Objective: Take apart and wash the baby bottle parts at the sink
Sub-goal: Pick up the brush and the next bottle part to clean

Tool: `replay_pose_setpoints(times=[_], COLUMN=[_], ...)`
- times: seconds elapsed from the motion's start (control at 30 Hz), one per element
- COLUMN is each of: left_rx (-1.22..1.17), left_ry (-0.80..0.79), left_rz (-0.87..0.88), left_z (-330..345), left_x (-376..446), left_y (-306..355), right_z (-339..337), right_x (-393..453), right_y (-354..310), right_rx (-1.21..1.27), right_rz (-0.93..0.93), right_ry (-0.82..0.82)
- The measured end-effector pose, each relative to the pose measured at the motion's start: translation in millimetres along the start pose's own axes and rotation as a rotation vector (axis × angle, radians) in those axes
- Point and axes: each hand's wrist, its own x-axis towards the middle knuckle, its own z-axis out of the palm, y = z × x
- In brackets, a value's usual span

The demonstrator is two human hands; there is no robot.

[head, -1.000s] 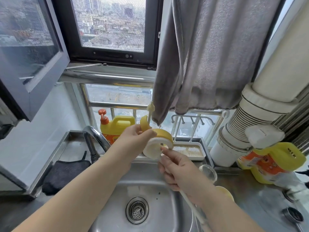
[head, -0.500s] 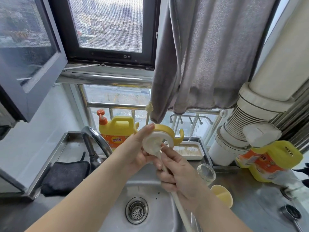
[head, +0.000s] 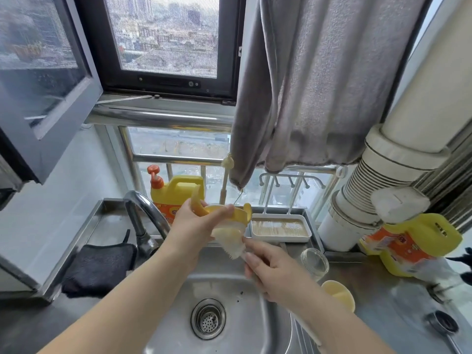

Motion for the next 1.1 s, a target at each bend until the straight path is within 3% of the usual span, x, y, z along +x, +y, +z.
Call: replay_pose_setpoints(times=[0.13, 0.27, 0.37, 0.53, 0.67, 0.83, 1.1], left_rx=[-0.143, 0.056, 0.130, 0.193, 0.179, 0.264, 0.381], left_ry=[0.068, -0.022, -0.173, -0.138, -0.233, -0.385, -0.436], left_rz=[-0.058, -0.082, -0.222, -0.603, -0.763, -0.859, -0.942], left_z=[-2, 4, 20, 57, 92, 140, 187], left_x=[10, 12, 12, 10, 2, -13, -22], left_y=[-3, -13, -42, -95, -130, -166, -212], right_z=[-9, -22, -38, -63, -80, -88, -89], right_x=[-10, -23, -34, -59, -88, -127, -161], right_y=[13, 33, 44, 75, 103, 117, 146], right_rx=[-0.127, 0.031, 0.195, 0.198, 0.249, 0.310, 0.373], right_rz=[0.042, 0.158, 0.216, 0.302, 0.413, 0.488, 0.570], right_ry=[-0.020, 0.143, 0.319, 0.498, 0.623, 0.728, 0.819])
